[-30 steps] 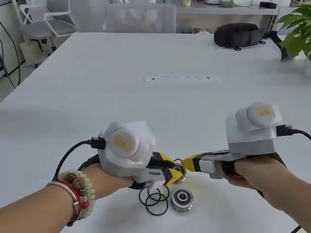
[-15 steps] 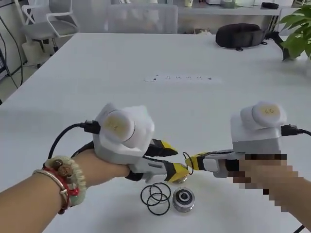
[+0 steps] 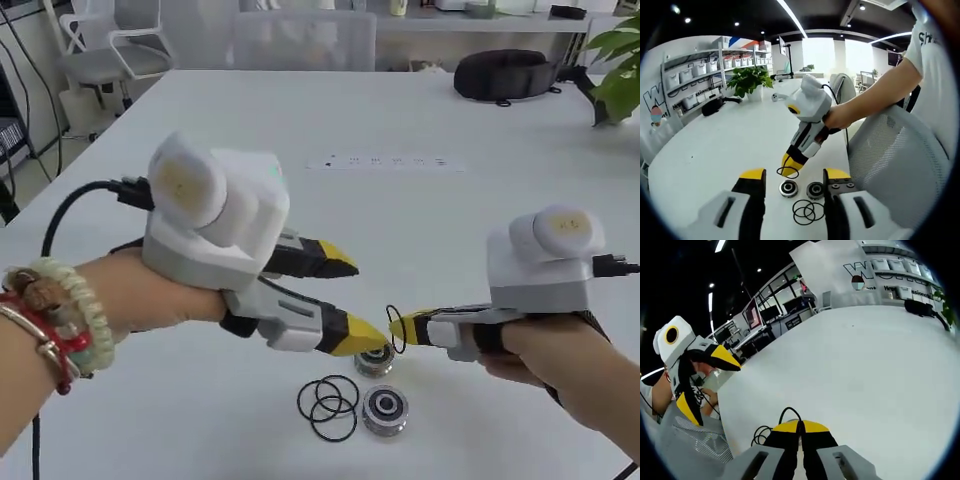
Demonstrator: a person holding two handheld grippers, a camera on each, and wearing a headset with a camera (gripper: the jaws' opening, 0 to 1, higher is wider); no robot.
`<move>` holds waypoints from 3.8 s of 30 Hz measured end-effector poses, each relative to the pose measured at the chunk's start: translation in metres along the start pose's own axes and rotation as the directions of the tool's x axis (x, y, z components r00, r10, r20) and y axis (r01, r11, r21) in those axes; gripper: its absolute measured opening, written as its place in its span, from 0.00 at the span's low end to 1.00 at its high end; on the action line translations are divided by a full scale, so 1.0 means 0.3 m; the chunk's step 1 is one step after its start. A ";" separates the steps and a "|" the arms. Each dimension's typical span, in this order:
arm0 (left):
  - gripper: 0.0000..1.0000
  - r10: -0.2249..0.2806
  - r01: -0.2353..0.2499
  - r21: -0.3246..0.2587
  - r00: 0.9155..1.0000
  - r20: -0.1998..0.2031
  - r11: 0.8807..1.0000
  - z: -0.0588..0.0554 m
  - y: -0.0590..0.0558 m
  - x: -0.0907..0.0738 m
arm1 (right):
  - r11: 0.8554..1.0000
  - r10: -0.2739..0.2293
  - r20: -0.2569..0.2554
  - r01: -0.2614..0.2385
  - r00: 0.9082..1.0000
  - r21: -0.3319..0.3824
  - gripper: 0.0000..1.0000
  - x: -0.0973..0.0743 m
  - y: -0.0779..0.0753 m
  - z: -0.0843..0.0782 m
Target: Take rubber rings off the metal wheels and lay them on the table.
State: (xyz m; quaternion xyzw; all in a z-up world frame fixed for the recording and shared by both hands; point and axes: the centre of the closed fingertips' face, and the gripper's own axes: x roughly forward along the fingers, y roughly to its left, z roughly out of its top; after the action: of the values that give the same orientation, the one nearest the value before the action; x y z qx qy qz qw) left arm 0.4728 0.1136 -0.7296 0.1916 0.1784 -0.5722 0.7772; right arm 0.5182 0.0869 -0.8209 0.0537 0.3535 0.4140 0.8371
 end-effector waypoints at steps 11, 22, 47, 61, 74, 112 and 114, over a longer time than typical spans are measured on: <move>0.52 0.055 -0.055 0.031 0.998 -0.009 0.998 -0.022 0.006 -0.157 | 1.000 0.021 0.010 -0.021 1.000 -0.009 0.00 -0.004 0.031 0.017; 0.61 0.142 -0.142 -0.019 0.990 0.013 0.990 -0.087 -0.003 -0.320 | 0.998 0.051 0.000 -0.051 0.999 -0.036 0.00 0.003 0.072 0.021; 0.76 0.210 -0.206 -0.201 0.978 -0.002 0.958 -0.276 -0.097 -0.300 | 0.985 0.125 -0.061 -0.131 0.990 -0.114 0.00 0.029 0.174 -0.014; 0.77 0.183 -0.183 -0.217 0.983 -0.020 0.959 -0.308 -0.145 -0.258 | 0.967 0.143 -0.152 -0.171 0.978 -0.188 0.00 0.061 0.226 -0.090; 0.75 0.200 -0.198 -0.235 0.980 -0.015 0.952 -0.313 -0.143 -0.261 | 0.957 0.129 -0.204 -0.176 0.970 -0.232 0.00 0.079 0.226 -0.136; 0.72 0.194 -0.191 -0.248 0.981 -0.011 0.950 -0.312 -0.149 -0.257 | 0.945 0.148 -0.220 -0.203 0.964 -0.255 0.00 0.088 0.258 -0.150; 0.72 0.196 -0.192 -0.248 0.981 -0.011 0.950 -0.312 -0.148 -0.257 | 0.943 0.152 -0.226 -0.209 0.962 -0.258 0.00 0.090 0.262 -0.155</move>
State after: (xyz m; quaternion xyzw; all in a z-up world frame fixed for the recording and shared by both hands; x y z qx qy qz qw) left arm 0.4032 0.2118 -0.7761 0.1057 0.2233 -0.4676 0.8487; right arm 0.4481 0.1483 -0.8402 -0.0751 0.3686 0.5381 0.7542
